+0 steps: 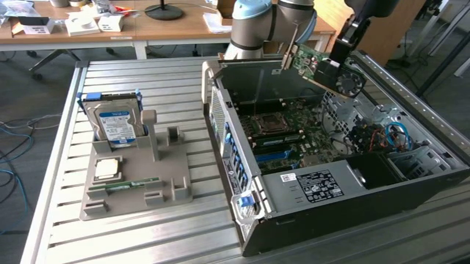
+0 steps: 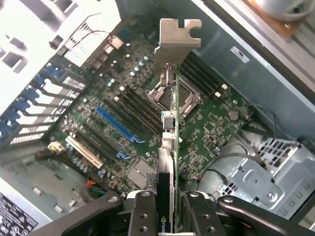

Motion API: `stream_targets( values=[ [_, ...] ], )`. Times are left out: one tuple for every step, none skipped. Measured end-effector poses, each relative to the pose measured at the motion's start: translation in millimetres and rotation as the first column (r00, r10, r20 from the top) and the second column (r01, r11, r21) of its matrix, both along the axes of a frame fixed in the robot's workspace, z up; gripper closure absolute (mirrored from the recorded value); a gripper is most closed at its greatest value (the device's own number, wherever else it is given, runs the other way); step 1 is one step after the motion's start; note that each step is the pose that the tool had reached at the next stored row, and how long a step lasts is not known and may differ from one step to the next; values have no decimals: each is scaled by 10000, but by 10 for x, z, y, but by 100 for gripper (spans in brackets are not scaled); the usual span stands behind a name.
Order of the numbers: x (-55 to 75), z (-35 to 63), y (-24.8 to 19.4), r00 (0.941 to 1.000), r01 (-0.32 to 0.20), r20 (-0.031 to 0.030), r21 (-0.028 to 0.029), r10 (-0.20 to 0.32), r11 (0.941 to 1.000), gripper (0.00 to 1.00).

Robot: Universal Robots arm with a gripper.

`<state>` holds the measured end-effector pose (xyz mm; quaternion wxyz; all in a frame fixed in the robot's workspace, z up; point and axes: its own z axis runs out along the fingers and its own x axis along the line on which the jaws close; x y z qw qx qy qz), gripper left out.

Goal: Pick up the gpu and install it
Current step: 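Insert the gpu into the slot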

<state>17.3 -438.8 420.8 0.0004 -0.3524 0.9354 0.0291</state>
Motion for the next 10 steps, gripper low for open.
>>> stream_targets(
  values=[
    [0, 0, 0, 9999, -162, 0, -1, 162, 9999, 74],
    [0, 0, 0, 9995, -324, 0, -2, 324, 9995, 74],
    [0, 0, 0, 9988, -485, 0, -2, 485, 9988, 74],
    [0, 0, 0, 9978, -656, -1, -3, 656, 9978, 74],
    [0, 0, 0, 9967, -817, 0, -4, 817, 9967, 74],
    [0, -1, 0, 9952, -979, 0, -3, 979, 9952, 74],
    [0, -1, 0, 9915, -1298, 0, -5, 1298, 9915, 74],
    [0, -1, 0, 9893, -1456, 0, -5, 1456, 9893, 74],
    [0, -1, 0, 9869, -1616, -1, -5, 1616, 9869, 74],
    [0, -1, 0, 9840, -1779, 0, -5, 1779, 9840, 74]
  ],
)
